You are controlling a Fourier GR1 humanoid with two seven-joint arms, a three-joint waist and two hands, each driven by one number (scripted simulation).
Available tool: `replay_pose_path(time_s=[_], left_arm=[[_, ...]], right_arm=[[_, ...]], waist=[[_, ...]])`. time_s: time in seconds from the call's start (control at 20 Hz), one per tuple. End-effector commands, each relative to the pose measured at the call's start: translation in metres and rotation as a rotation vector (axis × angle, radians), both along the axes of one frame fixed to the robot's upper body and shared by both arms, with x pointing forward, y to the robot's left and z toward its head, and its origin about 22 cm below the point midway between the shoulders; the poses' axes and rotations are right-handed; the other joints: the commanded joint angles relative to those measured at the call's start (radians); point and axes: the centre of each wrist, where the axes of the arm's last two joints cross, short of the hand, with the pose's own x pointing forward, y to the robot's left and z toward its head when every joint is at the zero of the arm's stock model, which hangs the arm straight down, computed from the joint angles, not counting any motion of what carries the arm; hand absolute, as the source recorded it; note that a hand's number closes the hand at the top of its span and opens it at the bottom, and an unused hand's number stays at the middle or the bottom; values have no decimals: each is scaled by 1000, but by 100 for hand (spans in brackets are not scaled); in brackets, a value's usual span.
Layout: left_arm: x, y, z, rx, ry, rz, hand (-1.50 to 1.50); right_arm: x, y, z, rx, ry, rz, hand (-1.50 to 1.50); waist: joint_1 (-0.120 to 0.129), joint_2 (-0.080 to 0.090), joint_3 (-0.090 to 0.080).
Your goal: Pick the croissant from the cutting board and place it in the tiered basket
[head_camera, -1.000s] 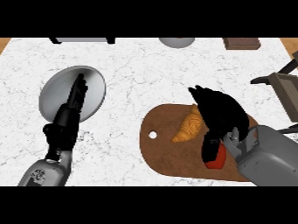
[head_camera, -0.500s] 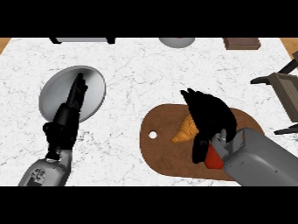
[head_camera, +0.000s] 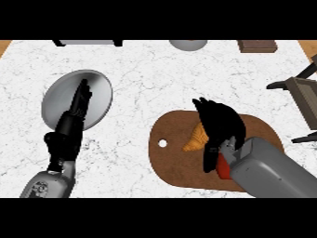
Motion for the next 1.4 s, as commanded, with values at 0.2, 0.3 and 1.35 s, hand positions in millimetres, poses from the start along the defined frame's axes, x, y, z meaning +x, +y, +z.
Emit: replay_pose_path(time_s=[0.2, 0.3, 1.35], left_arm=[[12, -1, -12, -12, 4, -11, 0], [-2, 4, -15, -19, -3, -8, 0], [2, -6, 11, 11, 5, -9, 0]], right_arm=[[11, 7, -26, -72, 58, -58, -150], [4, -3, -11, -62, 33, -71, -150], [6, 3, -69, -30, -124, -73, 150]], waist=[[-1, 2, 0], [-2, 0, 0], [2, 1, 1]])
